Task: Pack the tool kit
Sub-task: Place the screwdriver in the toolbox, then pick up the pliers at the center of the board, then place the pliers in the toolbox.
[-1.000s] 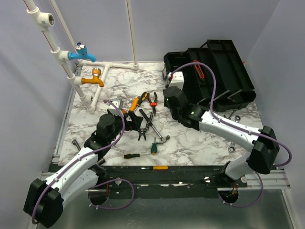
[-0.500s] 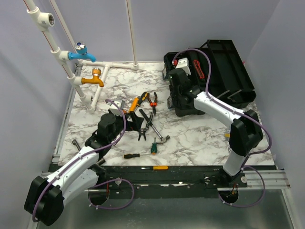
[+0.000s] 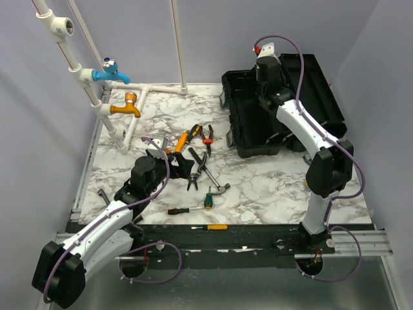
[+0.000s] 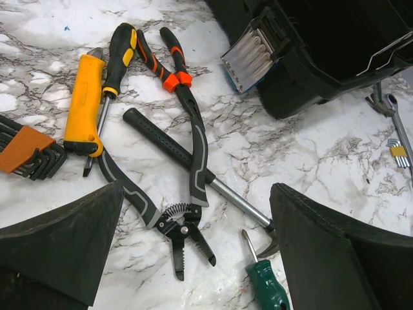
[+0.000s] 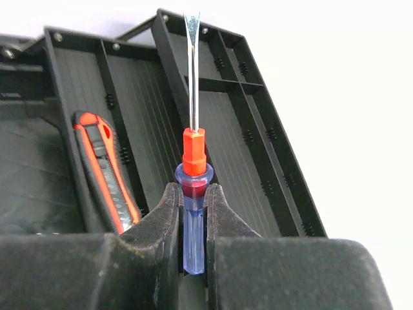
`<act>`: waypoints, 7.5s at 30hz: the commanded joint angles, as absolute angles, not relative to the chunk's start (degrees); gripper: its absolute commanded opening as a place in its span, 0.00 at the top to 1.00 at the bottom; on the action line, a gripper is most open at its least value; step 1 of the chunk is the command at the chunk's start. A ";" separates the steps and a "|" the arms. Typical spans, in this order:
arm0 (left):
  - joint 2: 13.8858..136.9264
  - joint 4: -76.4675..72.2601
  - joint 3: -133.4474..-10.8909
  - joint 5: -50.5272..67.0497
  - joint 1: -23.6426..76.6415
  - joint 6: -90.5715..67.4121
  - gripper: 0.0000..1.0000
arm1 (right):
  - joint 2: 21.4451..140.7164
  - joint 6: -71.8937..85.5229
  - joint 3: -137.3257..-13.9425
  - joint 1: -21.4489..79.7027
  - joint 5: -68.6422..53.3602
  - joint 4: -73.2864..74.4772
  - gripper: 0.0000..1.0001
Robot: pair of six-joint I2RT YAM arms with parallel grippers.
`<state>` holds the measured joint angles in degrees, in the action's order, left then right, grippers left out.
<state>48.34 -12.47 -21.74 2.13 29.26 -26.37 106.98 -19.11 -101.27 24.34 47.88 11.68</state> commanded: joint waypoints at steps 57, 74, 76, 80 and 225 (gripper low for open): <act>56.09 -5.01 -27.15 -1.03 28.68 -36.45 0.02 | 91.75 20.27 -82.83 18.46 -8.87 5.45 0.43; 41.68 1.33 -21.20 -15.12 28.59 -38.76 0.05 | 90.20 44.53 -60.39 37.67 -2.31 -1.28 0.39; 38.42 2.71 -20.09 -15.48 28.48 -39.54 0.05 | 91.57 47.48 -60.48 38.68 -0.37 -1.71 0.39; 35.22 7.69 -20.79 -16.76 28.48 -39.47 0.05 | 94.52 48.26 -60.77 40.68 2.23 -1.33 0.39; 30.63 -9.26 -11.60 -6.07 28.39 -30.38 0.10 | 104.49 3.47 -98.83 34.55 7.19 21.25 0.11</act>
